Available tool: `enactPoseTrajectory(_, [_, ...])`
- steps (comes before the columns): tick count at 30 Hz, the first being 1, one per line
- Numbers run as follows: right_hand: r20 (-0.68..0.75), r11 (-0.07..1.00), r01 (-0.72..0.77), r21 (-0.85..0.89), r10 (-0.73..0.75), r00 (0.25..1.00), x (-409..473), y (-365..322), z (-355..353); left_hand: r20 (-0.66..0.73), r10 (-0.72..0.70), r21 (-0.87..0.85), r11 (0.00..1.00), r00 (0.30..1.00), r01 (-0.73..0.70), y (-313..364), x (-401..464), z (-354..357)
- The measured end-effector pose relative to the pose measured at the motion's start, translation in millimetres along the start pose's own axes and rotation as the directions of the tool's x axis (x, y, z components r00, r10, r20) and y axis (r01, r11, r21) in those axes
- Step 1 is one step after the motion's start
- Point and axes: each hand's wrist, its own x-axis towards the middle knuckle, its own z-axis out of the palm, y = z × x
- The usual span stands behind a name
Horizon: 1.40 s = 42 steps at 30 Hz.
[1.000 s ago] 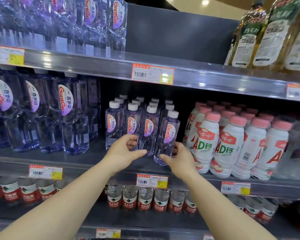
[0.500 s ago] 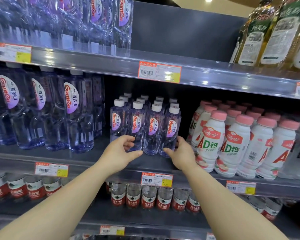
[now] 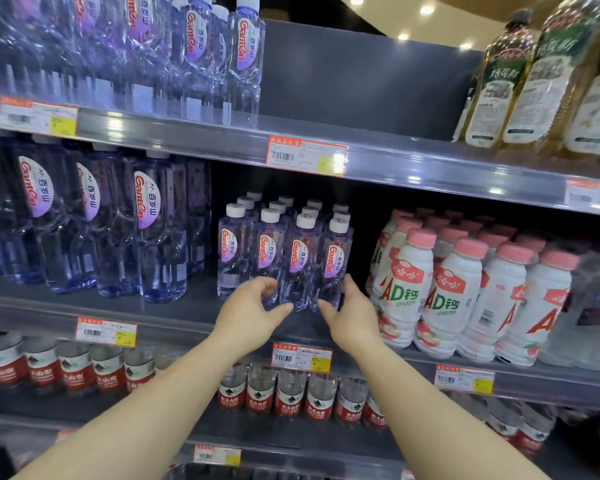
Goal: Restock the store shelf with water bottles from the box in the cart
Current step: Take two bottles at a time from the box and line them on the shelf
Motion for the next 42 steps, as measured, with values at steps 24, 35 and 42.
enactPoseTrajectory(24, [-0.296,0.650,-0.436,-0.623,0.320,0.900,-291,330,-470,0.524,0.451,0.338,0.669,0.723,-0.662,395,-275,412])
enactPoseTrajectory(35, [-0.533,0.455,-0.762,-0.461,0.544,0.648,-344,514,-621,0.702,0.585,0.075,0.506,0.406,-0.859,526,-323,642])
enactPoseTrajectory(42, [-0.559,0.353,-0.858,-0.375,0.652,0.512,-321,629,-694,0.723,0.623,-0.045,0.473,0.298,-0.880,601,-296,780])
